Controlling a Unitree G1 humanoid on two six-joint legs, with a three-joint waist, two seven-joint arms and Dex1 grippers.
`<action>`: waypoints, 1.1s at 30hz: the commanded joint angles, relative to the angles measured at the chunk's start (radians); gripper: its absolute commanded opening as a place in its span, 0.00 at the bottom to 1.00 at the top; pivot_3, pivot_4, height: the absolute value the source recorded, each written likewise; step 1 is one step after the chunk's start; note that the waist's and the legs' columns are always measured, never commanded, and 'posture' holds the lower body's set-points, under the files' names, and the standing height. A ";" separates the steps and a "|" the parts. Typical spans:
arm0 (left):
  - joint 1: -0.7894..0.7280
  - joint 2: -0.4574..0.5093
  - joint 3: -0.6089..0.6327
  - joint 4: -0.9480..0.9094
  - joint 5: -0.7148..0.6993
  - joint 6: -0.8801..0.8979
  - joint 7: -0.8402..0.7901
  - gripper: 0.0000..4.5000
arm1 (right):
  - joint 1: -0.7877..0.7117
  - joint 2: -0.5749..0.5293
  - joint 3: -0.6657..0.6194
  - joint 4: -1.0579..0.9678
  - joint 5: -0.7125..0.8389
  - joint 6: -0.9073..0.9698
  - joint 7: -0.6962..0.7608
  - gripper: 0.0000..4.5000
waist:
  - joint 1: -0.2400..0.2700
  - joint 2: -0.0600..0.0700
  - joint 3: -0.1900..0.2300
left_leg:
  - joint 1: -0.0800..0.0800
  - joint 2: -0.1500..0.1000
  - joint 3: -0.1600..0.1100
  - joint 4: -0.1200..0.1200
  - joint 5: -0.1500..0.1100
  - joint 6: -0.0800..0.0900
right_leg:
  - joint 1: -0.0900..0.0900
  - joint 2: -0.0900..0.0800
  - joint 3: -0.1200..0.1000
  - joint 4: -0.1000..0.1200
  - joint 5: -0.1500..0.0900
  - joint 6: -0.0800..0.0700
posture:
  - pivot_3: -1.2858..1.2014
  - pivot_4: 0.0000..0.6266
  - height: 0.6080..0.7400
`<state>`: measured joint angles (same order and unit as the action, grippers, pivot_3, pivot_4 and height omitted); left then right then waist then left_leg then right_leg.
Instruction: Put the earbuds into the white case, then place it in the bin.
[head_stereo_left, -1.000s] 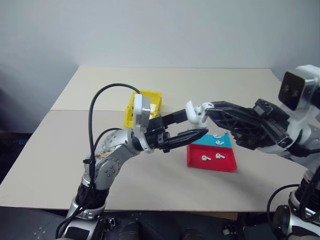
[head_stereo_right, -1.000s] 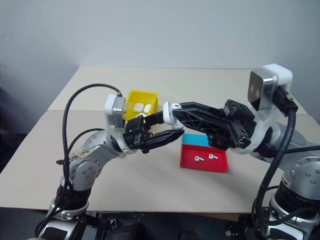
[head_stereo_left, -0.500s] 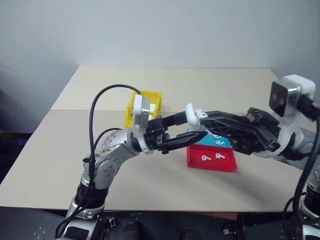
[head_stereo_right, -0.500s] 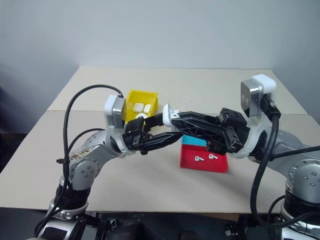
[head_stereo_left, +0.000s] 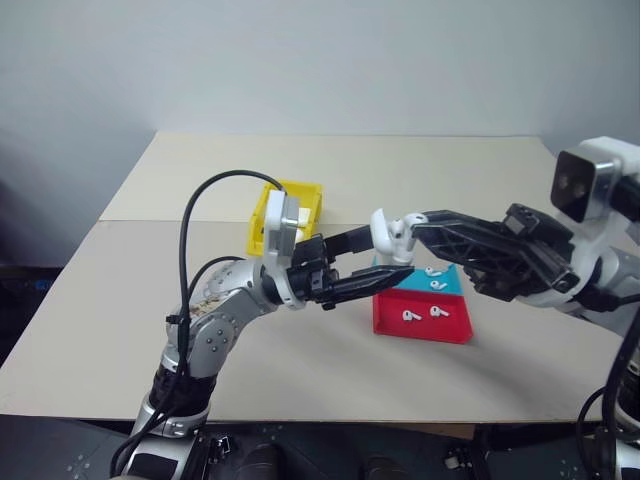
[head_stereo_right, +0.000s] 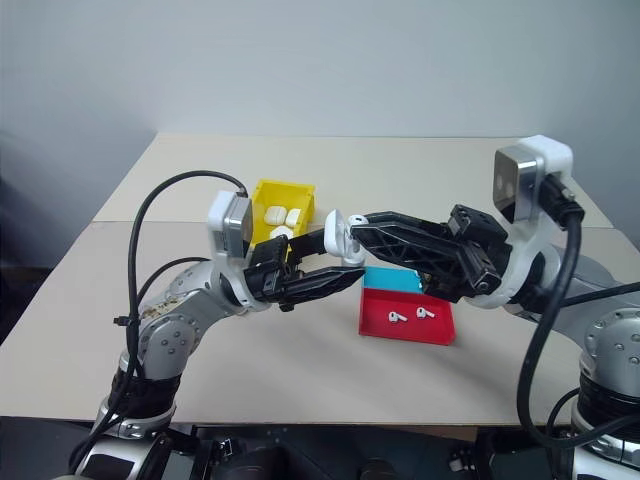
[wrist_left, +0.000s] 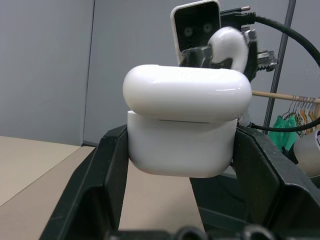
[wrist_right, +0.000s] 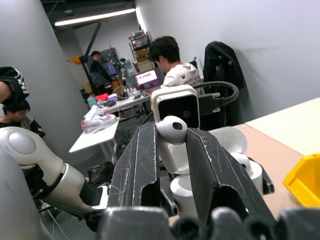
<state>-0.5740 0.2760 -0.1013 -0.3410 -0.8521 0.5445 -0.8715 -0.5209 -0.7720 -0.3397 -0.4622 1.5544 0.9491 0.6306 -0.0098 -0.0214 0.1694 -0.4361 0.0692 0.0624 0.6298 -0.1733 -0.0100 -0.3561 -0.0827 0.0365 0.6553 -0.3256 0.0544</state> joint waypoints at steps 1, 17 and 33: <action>-0.017 -0.008 0.012 -0.021 -0.009 -0.010 -0.005 0.63 | -0.005 -0.015 0.003 -0.012 -0.016 -0.025 0.010 0.14 | 0.000 0.000 0.000 | 0.000 0.000 0.000 0.000 0.000 0.000 | 0.000 0.000 0.000 0.000 0.000 0.000 | 0.52 0.24 1.00; -0.018 -0.018 0.011 -0.016 0.002 -0.010 0.001 0.63 | 0.043 -0.030 0.029 -0.022 -0.136 -0.039 0.104 0.14 | 0.002 0.000 0.000 | 0.000 0.000 0.000 0.000 0.000 0.000 | 0.000 0.000 0.000 0.000 0.000 0.000 | 0.52 0.24 1.00; -0.023 -0.036 0.010 0.004 0.025 -0.024 0.003 0.63 | 0.060 -0.026 0.081 -0.023 -0.203 -0.059 0.108 0.14 | 0.002 0.000 0.000 | 0.000 0.000 0.000 0.000 0.000 0.000 | 0.000 0.000 0.000 0.000 0.000 0.000 | 0.52 0.24 1.00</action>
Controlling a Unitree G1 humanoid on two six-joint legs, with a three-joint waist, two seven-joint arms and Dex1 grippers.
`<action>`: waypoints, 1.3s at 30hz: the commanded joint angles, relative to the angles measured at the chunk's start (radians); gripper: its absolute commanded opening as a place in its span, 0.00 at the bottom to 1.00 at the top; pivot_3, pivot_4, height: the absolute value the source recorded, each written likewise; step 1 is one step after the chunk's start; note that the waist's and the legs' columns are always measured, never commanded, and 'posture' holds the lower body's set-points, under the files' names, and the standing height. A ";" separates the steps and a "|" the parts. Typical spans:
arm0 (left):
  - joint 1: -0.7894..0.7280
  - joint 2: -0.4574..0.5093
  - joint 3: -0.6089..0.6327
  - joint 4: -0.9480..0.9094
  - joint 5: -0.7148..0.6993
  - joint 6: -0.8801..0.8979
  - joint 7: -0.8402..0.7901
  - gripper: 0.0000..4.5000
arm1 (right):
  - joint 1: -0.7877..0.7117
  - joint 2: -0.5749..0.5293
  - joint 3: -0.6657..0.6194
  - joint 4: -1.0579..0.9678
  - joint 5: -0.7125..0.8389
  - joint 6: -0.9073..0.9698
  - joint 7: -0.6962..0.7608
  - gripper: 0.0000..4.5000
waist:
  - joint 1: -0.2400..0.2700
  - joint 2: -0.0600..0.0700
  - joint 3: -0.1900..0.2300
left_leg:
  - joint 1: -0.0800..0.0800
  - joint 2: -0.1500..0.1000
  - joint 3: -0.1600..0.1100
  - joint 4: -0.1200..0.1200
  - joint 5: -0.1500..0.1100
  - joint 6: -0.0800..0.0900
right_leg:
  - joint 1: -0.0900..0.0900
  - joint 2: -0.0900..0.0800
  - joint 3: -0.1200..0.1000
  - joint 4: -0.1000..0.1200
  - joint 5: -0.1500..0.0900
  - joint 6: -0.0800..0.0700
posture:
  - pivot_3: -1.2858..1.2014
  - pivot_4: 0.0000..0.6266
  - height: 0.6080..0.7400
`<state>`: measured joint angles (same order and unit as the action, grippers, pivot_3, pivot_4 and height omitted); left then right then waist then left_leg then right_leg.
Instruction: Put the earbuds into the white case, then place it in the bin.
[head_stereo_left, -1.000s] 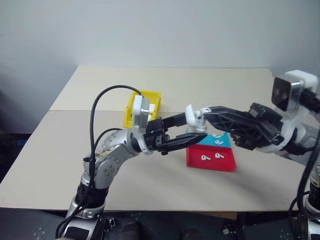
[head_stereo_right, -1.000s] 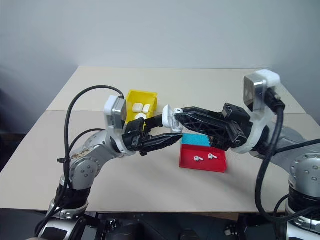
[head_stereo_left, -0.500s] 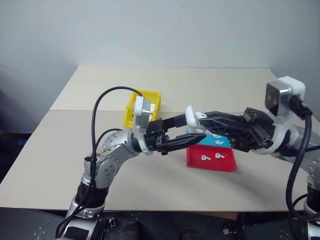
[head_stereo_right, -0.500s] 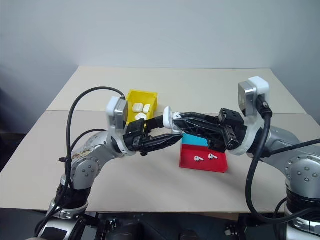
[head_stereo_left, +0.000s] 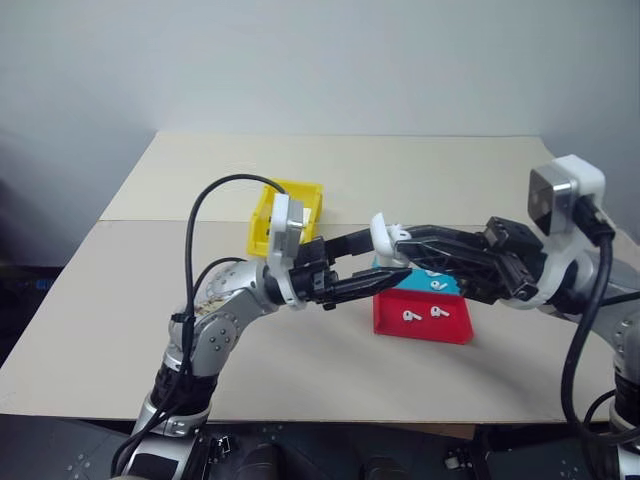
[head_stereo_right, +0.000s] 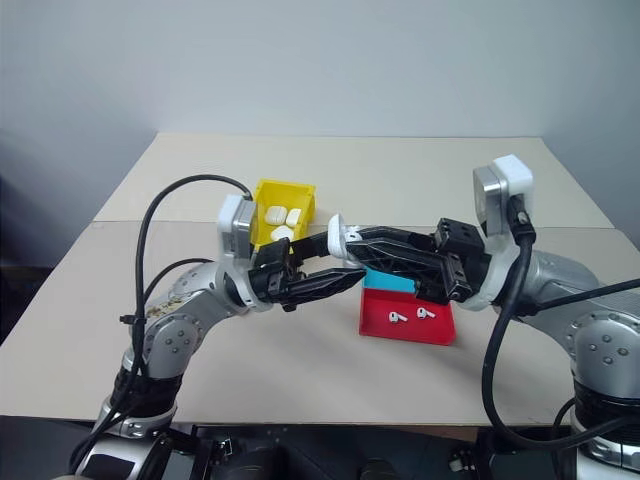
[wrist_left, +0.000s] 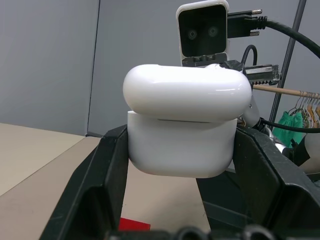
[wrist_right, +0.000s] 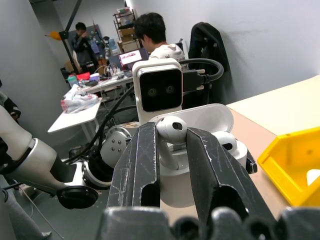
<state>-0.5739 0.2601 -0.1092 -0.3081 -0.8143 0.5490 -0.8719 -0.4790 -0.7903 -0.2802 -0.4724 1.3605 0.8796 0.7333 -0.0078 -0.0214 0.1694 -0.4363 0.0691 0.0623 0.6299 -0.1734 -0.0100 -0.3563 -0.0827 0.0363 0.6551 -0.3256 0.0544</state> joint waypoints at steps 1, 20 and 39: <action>-0.024 -0.022 0.019 -0.028 -0.012 -0.028 0.003 0.63 | 0.021 -0.010 0.023 -0.011 -0.016 0.010 0.010 0.14 | 0.000 0.000 0.000 | 0.000 0.000 0.000 0.000 0.000 0.000 | 0.000 0.000 0.000 0.000 0.000 0.000 | 0.52 0.24 1.00; -0.042 -0.047 0.023 0.027 0.030 -0.050 -0.016 0.63 | -0.003 -0.050 -0.022 0.016 -0.003 0.017 0.055 0.87 | 0.006 0.000 0.000 | 0.000 0.000 0.000 0.000 0.000 0.000 | 0.000 0.000 0.000 0.000 0.000 0.000 | 0.52 0.24 1.00; -0.141 -0.057 -0.037 0.254 0.181 -0.183 -0.220 0.63 | -0.423 -0.211 0.188 0.265 -0.357 -0.017 0.317 0.00 | 0.006 0.000 0.000 | -0.001 0.000 0.001 0.001 0.000 0.001 | -0.003 0.000 0.001 0.001 0.000 0.000 | 0.52 0.24 1.00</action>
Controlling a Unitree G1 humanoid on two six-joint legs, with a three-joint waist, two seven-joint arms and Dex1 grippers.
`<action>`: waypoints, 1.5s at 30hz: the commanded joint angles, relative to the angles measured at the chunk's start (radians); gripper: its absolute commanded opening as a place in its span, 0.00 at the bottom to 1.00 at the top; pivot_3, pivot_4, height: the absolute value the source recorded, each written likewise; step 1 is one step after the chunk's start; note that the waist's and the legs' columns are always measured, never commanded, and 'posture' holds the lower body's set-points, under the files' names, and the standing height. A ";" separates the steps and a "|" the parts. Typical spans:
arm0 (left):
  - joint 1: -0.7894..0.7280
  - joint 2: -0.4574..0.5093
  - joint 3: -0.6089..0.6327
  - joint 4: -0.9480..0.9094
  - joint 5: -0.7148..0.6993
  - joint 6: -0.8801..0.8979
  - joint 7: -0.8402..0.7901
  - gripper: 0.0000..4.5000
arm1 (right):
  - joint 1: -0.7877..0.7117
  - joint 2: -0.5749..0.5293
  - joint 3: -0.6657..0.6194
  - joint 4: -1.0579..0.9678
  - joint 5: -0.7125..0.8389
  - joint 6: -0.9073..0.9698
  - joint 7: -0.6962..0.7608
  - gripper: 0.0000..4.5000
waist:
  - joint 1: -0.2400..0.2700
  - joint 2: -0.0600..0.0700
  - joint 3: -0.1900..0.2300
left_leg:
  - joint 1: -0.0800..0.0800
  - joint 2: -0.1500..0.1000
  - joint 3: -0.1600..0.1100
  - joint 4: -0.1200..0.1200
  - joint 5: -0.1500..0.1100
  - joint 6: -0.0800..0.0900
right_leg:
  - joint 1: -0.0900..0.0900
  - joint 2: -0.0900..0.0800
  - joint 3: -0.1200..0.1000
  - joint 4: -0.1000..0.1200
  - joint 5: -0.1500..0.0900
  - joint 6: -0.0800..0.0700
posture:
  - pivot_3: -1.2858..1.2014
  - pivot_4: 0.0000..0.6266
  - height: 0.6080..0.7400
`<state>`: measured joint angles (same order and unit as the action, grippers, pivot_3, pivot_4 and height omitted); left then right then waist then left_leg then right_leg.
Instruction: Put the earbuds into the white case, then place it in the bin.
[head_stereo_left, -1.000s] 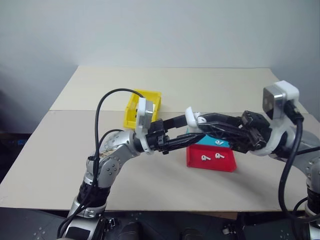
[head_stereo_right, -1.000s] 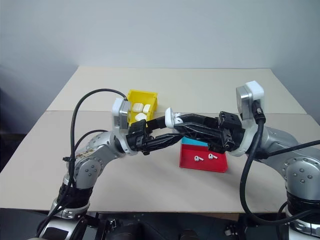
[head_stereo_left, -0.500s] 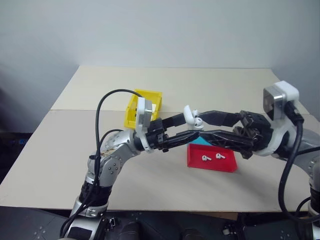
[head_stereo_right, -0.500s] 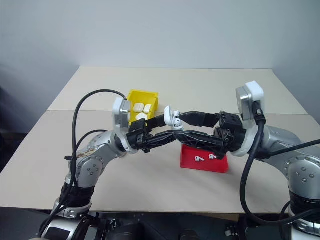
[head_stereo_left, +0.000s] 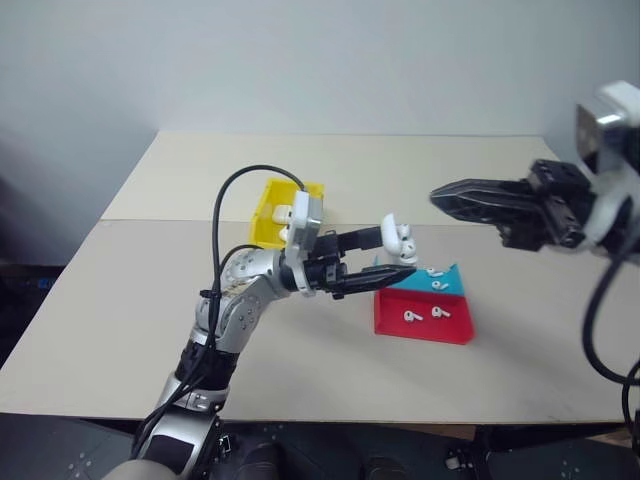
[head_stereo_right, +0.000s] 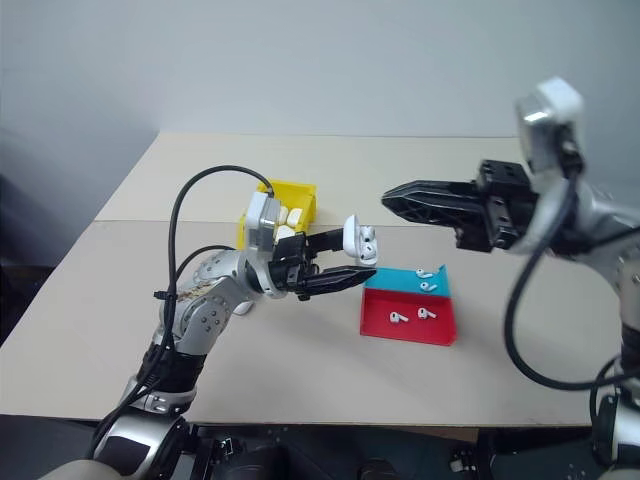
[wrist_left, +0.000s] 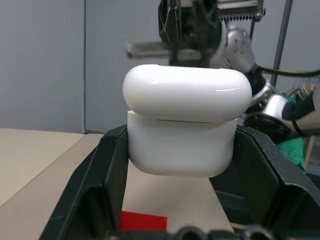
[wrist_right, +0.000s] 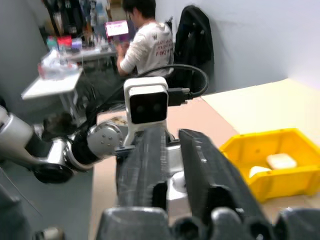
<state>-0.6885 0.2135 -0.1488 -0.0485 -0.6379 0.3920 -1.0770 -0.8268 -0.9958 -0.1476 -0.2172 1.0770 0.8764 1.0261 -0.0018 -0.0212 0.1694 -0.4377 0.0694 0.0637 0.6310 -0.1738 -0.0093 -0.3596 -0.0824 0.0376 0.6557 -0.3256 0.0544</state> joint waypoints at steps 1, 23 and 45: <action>-0.024 -0.016 0.004 -0.005 0.005 -0.025 -0.012 0.63 | -0.121 0.007 0.089 0.014 -0.099 0.001 0.018 0.00 | 0.001 0.000 0.000 | -0.001 0.000 0.000 0.000 0.000 0.000 | 0.000 0.000 0.000 0.000 0.000 0.000 | 0.52 0.24 1.00; 0.051 -0.027 0.036 -0.097 0.017 -0.015 0.105 0.63 | -0.246 -0.046 0.280 -0.051 -0.434 -0.042 0.226 0.00 | 0.011 0.000 0.000 | -0.010 0.000 0.001 0.005 0.000 0.001 | -0.011 0.000 0.001 0.007 0.000 0.000 | 0.52 0.24 1.00; -0.175 -0.015 0.197 0.448 0.569 -0.193 0.916 0.63 | 0.179 0.240 -0.178 -0.295 -0.169 0.139 -0.418 0.00 | 0.015 0.000 0.000 | -0.009 0.000 0.000 0.008 0.000 0.001 | -0.009 -0.001 0.000 0.009 0.000 0.000 | 0.52 0.24 1.00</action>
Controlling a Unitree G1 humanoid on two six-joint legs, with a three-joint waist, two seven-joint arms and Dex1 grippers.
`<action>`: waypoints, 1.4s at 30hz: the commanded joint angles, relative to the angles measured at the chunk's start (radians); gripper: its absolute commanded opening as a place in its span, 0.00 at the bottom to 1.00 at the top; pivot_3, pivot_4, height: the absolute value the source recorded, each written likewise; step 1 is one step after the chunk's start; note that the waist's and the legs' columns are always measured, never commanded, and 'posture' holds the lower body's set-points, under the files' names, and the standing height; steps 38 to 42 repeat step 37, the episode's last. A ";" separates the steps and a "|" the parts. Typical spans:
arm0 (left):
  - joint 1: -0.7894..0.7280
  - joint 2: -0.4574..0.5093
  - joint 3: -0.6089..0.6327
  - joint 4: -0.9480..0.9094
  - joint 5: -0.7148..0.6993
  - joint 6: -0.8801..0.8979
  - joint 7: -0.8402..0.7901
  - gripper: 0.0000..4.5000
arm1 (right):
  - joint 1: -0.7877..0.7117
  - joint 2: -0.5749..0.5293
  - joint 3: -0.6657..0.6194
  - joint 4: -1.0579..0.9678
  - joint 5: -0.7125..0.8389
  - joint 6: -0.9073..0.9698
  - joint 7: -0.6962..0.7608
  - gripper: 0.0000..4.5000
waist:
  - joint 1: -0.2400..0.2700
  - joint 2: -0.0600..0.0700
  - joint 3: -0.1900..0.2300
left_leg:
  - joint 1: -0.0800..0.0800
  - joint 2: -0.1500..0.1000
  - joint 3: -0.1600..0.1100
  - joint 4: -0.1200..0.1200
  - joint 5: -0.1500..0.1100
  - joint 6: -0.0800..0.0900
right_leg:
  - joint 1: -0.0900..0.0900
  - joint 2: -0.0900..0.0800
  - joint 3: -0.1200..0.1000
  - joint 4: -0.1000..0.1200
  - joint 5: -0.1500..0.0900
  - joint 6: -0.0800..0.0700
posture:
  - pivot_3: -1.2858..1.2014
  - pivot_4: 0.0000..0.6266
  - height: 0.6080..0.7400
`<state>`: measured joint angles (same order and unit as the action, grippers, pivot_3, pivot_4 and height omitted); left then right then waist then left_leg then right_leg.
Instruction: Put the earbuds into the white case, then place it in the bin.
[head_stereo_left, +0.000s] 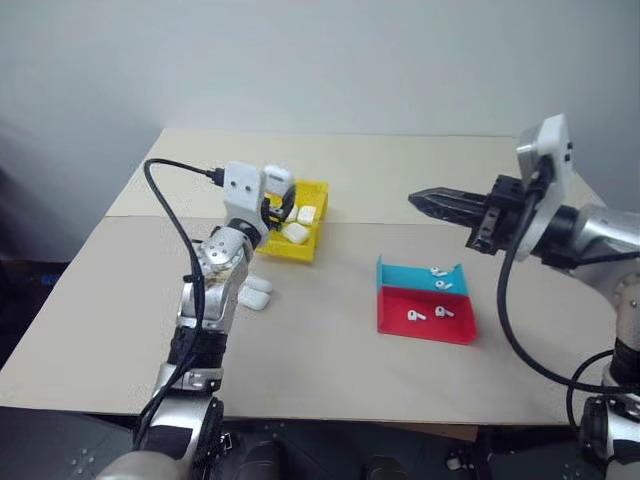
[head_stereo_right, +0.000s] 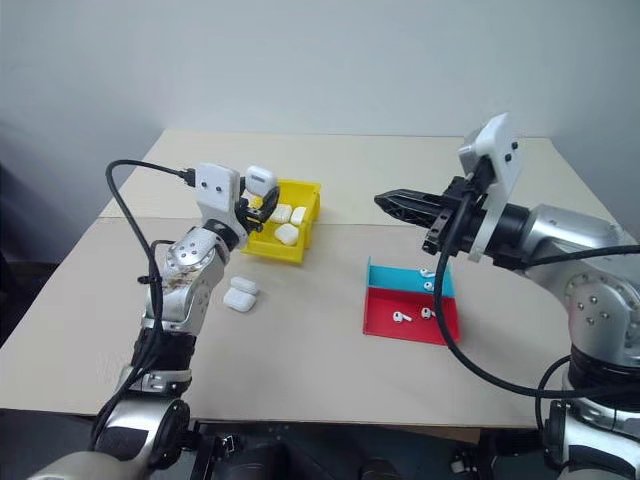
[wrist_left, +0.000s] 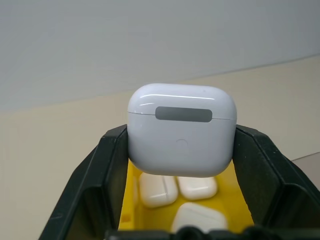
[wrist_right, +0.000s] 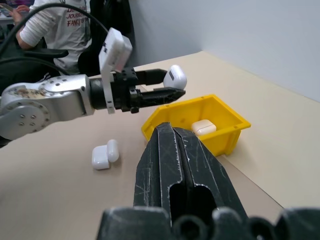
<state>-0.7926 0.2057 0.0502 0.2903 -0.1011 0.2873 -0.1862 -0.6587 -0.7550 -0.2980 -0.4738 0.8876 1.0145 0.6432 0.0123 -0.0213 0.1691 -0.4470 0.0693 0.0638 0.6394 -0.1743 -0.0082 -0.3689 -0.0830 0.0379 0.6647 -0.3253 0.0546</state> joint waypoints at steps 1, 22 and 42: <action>-0.093 -0.011 -0.005 0.164 0.041 -0.112 0.031 0.63 | 0.023 -0.007 -0.016 -0.045 0.013 -0.003 -0.040 0.00 | 0.002 0.000 0.000 | 0.000 0.000 0.000 0.000 0.000 0.000 | 0.000 0.000 0.000 0.000 0.000 0.000 | 0.52 0.24 1.00; 0.021 0.129 0.053 -0.121 -0.108 -0.057 -0.242 1.00 | 0.181 0.006 0.091 0.021 -0.205 -0.264 -0.016 0.00 | -0.010 0.000 0.000 | -0.001 0.000 0.001 -0.001 0.002 -0.004 | -0.001 0.000 0.000 -0.001 0.000 0.000 | 0.52 0.24 1.00; 0.787 0.580 0.475 -1.002 -0.654 0.465 -0.533 1.00 | 0.442 -0.151 0.144 0.059 -0.349 -0.504 0.321 0.00 | -0.014 0.000 0.000 | 0.008 0.001 0.001 -0.002 0.001 -0.003 | 0.006 0.000 0.000 0.000 0.000 0.000 | 0.52 0.24 1.00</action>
